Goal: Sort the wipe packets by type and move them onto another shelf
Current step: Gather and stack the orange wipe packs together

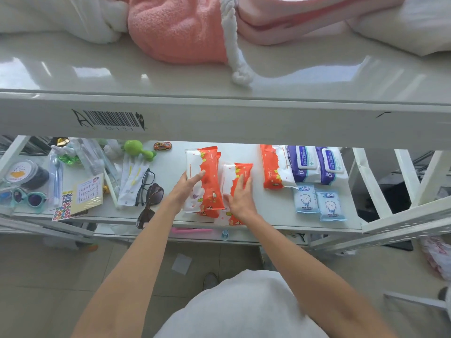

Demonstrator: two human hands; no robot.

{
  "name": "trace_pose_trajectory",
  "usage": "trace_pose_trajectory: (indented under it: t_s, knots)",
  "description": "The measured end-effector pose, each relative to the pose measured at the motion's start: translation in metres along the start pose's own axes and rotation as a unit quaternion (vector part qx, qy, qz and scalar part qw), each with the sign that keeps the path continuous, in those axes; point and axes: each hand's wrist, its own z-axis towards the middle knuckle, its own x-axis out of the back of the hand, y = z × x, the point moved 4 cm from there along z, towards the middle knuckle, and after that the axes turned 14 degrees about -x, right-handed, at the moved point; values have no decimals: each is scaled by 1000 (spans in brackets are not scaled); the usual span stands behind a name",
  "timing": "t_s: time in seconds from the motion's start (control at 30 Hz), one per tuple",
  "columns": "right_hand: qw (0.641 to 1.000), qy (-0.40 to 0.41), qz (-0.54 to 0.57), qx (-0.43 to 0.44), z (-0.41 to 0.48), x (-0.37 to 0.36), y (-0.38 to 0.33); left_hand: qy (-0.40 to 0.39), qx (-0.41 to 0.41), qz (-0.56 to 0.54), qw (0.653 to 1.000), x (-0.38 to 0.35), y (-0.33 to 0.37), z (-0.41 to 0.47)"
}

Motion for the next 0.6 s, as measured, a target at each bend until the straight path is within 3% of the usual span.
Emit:
trace_pose_trajectory:
  t_s: [0.07, 0.13, 0.23, 0.3, 0.37, 0.6]
  knots:
    - [999, 11, 1, 34, 6, 11, -11, 3, -6, 4, 1000, -1, 2, -1]
    - [993, 104, 26, 51, 11, 47, -8, 4, -3, 6, 1000, -1, 2, -1]
    - [959, 270, 40, -72, 25, 104, 33, 10, -2, 8, 1000, 0, 3, -2]
    - [945, 253, 28, -206, 35, 118, 58, 19, -6, 5, 1000, 0, 3, -2]
    - [941, 203, 18, -270, 41, 118, 66, 20, -8, 7, 1000, -2, 5, -2]
    - [958, 91, 105, -250, 58, 119, 62, 17, -9, 13, 1000, -1, 7, -4]
